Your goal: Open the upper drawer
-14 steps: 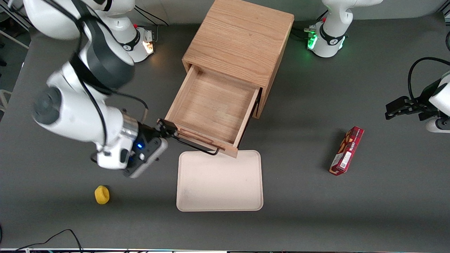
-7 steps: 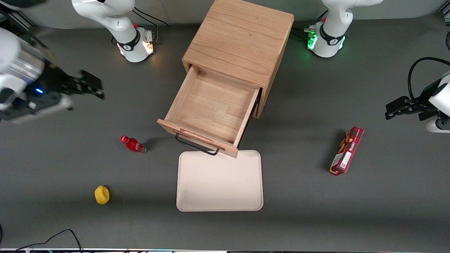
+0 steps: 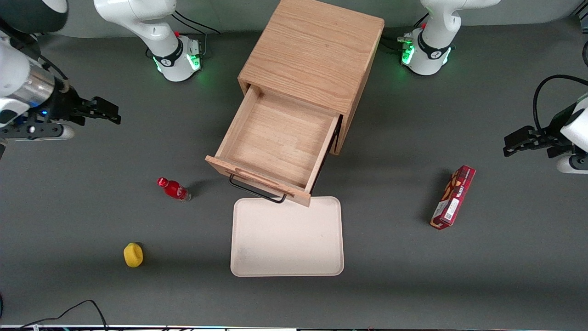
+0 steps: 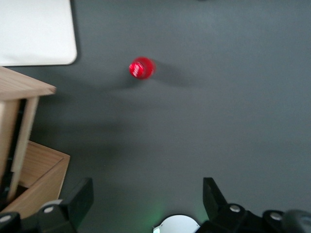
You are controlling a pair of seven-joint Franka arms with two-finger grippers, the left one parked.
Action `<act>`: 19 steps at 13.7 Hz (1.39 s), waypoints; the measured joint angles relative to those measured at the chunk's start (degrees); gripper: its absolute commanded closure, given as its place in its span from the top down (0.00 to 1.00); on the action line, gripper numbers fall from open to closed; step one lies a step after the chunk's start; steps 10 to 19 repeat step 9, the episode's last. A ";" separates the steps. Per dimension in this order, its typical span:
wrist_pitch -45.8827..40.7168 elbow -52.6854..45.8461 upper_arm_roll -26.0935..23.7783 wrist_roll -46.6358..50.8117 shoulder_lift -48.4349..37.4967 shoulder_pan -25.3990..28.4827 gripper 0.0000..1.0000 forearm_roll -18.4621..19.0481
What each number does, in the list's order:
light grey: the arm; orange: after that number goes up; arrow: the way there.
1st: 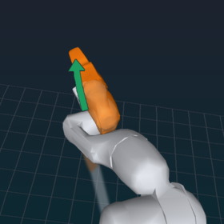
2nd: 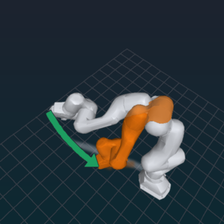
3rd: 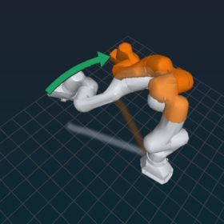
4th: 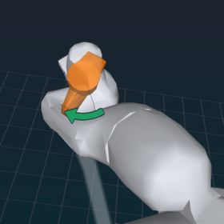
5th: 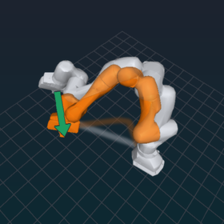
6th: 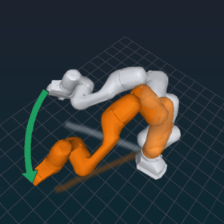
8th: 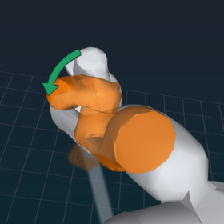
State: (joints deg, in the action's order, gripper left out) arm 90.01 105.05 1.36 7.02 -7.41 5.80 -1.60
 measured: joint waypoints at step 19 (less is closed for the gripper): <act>3.57 0.34 3.87 6.07 -0.78 0.28 1.00 4.33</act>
